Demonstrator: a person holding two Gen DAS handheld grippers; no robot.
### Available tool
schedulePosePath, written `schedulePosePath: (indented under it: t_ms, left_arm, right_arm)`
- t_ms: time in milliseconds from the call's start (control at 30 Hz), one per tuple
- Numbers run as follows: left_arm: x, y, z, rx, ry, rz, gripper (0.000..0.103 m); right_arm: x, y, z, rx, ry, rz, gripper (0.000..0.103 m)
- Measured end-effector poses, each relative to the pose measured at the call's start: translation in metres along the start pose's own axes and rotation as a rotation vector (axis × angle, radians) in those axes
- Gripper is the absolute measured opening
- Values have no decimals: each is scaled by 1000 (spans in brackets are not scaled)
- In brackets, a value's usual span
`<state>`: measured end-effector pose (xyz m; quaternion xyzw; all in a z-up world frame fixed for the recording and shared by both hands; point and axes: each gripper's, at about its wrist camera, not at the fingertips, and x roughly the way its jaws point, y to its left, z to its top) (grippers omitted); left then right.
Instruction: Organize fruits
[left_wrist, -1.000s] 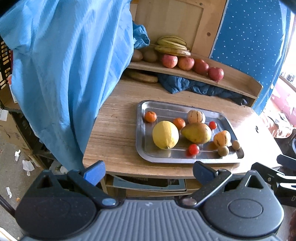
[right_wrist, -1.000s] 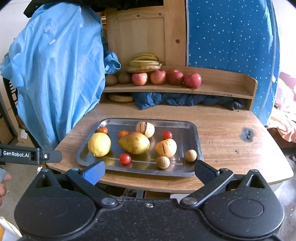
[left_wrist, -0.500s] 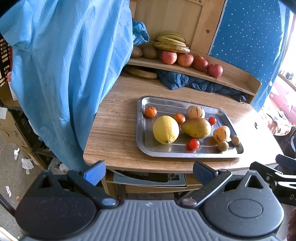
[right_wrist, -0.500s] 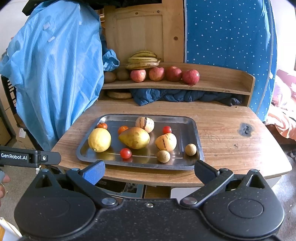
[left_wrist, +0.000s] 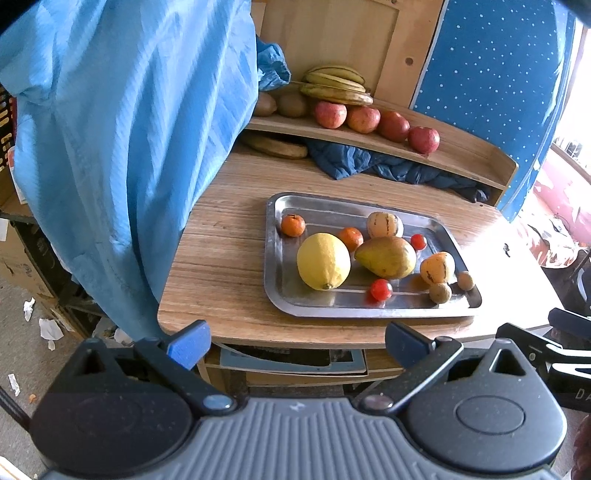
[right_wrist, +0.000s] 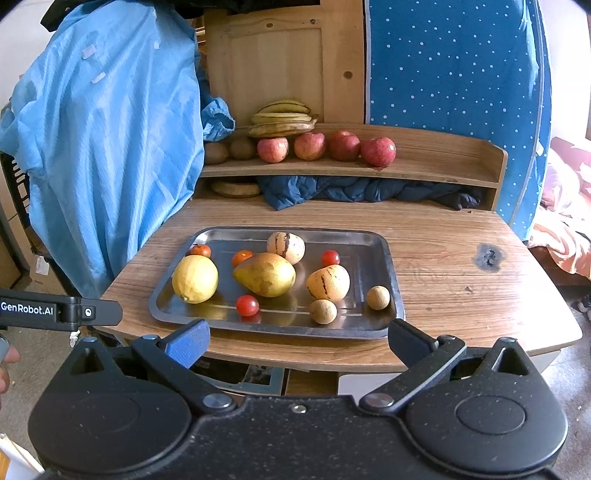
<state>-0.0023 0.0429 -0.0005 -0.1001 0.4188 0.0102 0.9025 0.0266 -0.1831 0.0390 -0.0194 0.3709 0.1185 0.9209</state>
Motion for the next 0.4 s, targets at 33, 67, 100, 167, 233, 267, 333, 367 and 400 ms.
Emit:
schedulePosePath:
  t_ms: [33, 67, 100, 167, 233, 267, 333, 367, 400]
  left_arm:
    - [-1, 0, 0, -1, -1, -3, 102]
    - [-1, 0, 0, -4, 0, -15, 102]
    - [-1, -1, 1, -6, 5, -34, 102]
    - [0, -1, 1, -15, 15, -56, 102]
    - [0, -1, 0, -23, 20, -86, 102]
    - [-1, 0, 0, -28, 16, -97, 102]
    - [-2, -1, -1, -30, 7, -97, 102]
    - [-2, -1, -1, -31, 7, -89, 102]
    - [-1, -1, 0, -32, 10, -85, 102]
  right_arm:
    - [0, 1, 0, 2, -1, -3, 102]
    - [-1, 1, -1, 2, -1, -4, 102]
    - [-1, 1, -1, 3, -1, -5, 102]
    - [0, 1, -1, 3, -1, -5, 102]
    - [0, 1, -1, 3, 0, -5, 102]
    - [0, 1, -1, 2, -1, -5, 102]
    - [-1, 2, -1, 3, -1, -6, 102]
    - [-1, 2, -1, 3, 0, -6, 102]
    - [-1, 2, -1, 3, 1, -7, 102]
